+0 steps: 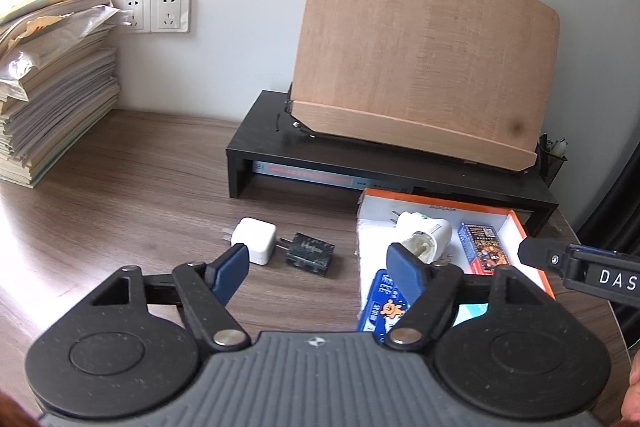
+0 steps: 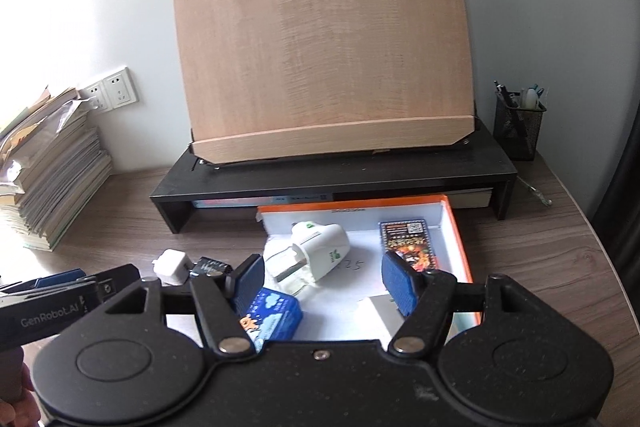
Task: Organize rigid objects
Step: 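Withdraw both tools toward the white plug charger and black charger, then grasp the white plug charger with left tool while right tool grasps the black UGREEN charger, then carry the white and black chargers over the white box with both tools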
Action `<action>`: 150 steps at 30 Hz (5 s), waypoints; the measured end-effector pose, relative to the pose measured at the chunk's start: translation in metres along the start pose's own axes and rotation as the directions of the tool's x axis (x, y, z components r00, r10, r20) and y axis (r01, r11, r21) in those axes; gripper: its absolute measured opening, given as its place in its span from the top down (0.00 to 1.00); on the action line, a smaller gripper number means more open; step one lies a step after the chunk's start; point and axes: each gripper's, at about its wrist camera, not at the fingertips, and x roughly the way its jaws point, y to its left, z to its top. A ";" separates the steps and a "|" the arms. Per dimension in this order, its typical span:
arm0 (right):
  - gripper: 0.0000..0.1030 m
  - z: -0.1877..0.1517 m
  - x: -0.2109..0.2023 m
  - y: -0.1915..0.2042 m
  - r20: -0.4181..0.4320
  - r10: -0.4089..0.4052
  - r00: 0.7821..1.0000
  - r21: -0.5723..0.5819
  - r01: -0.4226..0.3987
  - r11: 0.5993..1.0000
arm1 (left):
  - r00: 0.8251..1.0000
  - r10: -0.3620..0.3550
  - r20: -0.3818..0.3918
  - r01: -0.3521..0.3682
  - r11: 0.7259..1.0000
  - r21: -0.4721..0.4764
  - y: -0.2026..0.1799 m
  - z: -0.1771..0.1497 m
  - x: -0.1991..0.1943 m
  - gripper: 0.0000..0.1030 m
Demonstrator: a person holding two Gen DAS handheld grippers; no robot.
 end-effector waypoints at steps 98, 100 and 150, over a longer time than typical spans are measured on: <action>0.34 -0.005 0.204 0.146 -0.394 0.084 0.915 -0.307 -0.217 0.927 | 0.991 -0.122 -0.055 0.120 0.992 -0.024 0.154 0.000 0.106 0.44; 0.34 -0.004 0.192 0.148 -0.362 0.103 0.926 -0.289 -0.216 0.933 | 0.991 -0.122 -0.047 0.121 0.992 -0.025 0.152 0.001 0.101 0.44; 0.34 -0.066 -0.127 -0.066 -0.007 -0.008 1.000 -0.004 0.008 1.000 | 0.976 -0.214 0.048 0.209 0.974 0.093 -0.083 -0.065 -0.067 0.44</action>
